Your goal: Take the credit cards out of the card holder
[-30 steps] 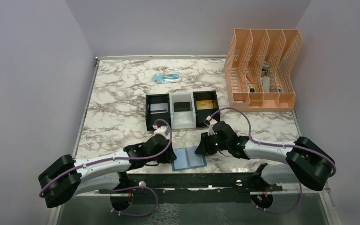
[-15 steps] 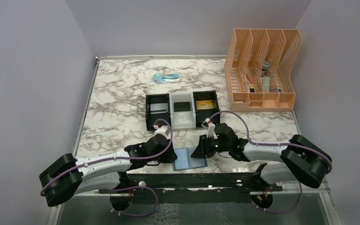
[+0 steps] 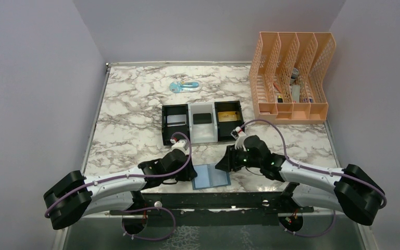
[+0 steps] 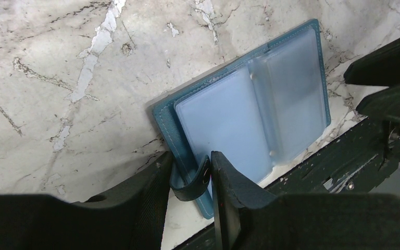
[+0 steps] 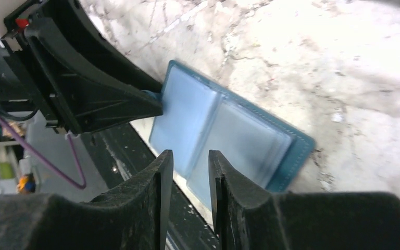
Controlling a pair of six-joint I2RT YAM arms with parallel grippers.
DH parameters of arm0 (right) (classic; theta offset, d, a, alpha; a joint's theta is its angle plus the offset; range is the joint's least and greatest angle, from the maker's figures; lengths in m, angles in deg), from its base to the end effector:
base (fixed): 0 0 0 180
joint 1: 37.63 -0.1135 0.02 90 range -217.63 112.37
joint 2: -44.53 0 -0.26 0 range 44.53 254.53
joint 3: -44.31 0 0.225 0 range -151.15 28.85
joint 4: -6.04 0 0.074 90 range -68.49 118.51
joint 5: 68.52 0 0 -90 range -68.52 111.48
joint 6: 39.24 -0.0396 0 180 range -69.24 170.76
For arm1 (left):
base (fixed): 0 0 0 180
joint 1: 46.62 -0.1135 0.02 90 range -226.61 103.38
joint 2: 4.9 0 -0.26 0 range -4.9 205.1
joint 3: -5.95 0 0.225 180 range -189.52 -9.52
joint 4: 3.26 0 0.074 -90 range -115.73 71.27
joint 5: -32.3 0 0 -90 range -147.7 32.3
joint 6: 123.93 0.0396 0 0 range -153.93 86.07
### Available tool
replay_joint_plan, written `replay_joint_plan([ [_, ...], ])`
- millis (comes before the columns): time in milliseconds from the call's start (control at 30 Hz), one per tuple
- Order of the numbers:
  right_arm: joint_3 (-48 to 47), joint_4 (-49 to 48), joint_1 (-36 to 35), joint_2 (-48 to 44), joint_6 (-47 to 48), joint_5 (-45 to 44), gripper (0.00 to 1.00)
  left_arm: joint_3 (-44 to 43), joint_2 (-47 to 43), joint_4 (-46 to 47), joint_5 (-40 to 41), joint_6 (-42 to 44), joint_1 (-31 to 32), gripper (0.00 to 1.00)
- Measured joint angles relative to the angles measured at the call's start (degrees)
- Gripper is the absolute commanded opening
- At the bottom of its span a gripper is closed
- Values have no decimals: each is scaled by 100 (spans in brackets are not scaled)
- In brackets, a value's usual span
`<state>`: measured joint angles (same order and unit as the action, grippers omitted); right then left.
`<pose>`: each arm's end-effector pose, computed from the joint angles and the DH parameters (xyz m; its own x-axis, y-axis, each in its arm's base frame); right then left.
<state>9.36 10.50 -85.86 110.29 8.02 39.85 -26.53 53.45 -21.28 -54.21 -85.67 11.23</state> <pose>0.1223 0.1557 0.1709 -0.8792 -0.0175 -0.4761 -0.3847 0.6156 0.6877 0.0914 -0.1408 0.1580 -0.8737 -0.0828 -0.4794 0.2192 0.8128 -0.5397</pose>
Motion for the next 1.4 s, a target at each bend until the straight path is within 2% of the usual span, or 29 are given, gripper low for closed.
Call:
replay_joint_plan([
  [233,-68,763,0,-142,162,-448,33,0,-2,-4,0,2,0,36],
  [533,-48,791,0,251,195,-525,33,0,2,-4,0,2,0,36],
  [1000,-48,763,0,289,210,-573,33,-2,11,-2,0,0,0,35],
  [1400,151,-763,101,992,-127,-42,32,-9,140,85,28,-2,-4,34],
])
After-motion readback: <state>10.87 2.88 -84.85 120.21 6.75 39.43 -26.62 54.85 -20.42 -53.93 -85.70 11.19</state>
